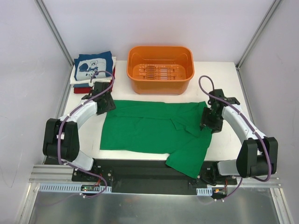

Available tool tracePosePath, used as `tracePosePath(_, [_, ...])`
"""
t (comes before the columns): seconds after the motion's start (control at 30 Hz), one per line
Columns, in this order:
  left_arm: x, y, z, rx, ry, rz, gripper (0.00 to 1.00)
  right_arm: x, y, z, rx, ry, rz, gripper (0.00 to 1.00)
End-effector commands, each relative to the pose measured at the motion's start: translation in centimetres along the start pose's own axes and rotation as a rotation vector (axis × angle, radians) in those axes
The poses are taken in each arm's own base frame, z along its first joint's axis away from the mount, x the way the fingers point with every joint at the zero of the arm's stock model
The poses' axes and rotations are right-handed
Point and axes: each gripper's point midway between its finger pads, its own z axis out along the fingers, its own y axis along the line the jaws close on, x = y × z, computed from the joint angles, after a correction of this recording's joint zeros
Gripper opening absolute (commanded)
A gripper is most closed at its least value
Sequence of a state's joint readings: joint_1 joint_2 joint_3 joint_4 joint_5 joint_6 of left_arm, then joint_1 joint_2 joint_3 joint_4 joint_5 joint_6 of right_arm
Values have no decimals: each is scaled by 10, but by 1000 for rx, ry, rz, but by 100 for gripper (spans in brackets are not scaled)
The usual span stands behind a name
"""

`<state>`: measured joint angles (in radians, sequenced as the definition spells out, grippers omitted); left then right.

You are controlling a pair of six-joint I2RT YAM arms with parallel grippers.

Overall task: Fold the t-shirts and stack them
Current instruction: Fold the flattened tshirt in 1/3 of the way

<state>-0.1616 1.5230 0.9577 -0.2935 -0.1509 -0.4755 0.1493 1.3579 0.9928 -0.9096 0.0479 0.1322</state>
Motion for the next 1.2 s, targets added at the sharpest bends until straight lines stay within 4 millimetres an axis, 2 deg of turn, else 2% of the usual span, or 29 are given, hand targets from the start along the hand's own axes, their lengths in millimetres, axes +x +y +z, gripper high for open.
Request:
tracePosePath(0.0, [-16, 9, -33, -5, -80, -31, 84, 6, -2, -6, 18, 19, -13, 82])
tracePosePath(0.03, [-17, 7, -37, 11, -87, -36, 96, -1, 1, -11, 1, -14, -13, 94])
tracePosePath(0.07, [-22, 2, -47, 43, -111, -43, 99, -5, 4, -14, -15, -32, -13, 98])
tracePosePath(0.1, [-21, -4, -51, 83, -103, -42, 99, -10, 9, -17, -41, -53, -18, 100])
tracePosePath(0.17, [-25, -17, -61, 153, -109, -42, 99, -26, 29, -23, -146, -111, -26, 96])
tracePosePath(0.2, [-27, -30, -67, 216, -95, -39, 99, -32, 37, -23, -181, -125, -38, 96])
tracePosePath(0.23, [-26, -38, -67, 255, -79, -38, 99, -45, 55, -27, -270, -166, -50, 96])
tracePosePath(0.3, [-25, -55, -69, 337, -47, -29, 99, -59, 73, -24, -340, -172, -55, 96])
tracePosePath(0.33, [-23, -62, -62, 353, -29, -29, 99, -69, 85, -25, -393, -192, -57, 96])
tracePosePath(0.37, [-21, -67, -59, 369, -12, -28, 99, -78, 92, -16, -400, -185, -50, 96])
tracePosePath(0.5, [-15, -84, -39, 415, 59, -26, 99, -108, 108, 8, -408, -173, -41, 96])
tracePosePath(0.53, [-9, -84, -27, 401, 93, -26, 99, -112, 110, 14, -406, -166, -42, 96])
tracePosePath(0.67, [-2, -76, 1, 328, 133, -23, 99, -127, 113, 45, -386, -112, -11, 97])
tracePosePath(0.7, [-1, -73, 6, 308, 136, -25, 99, -131, 110, 57, -355, -100, 3, 97])
tracePosePath(0.83, [14, -56, 35, 224, 189, -37, 99, -140, 86, 84, -276, -65, 74, 96])
tracePosePath(0.93, [17, -46, 47, 188, 212, -54, 99, -143, 74, 98, -262, -25, 107, 97])
tracePosePath(1.03, [14, -39, 56, 163, 214, -70, 99, -149, 67, 100, -248, -14, 94, 96])
tracePosePath(1.17, [-1, -44, 61, 176, 201, -75, 99, -168, 74, 99, -274, -12, 67, 96])
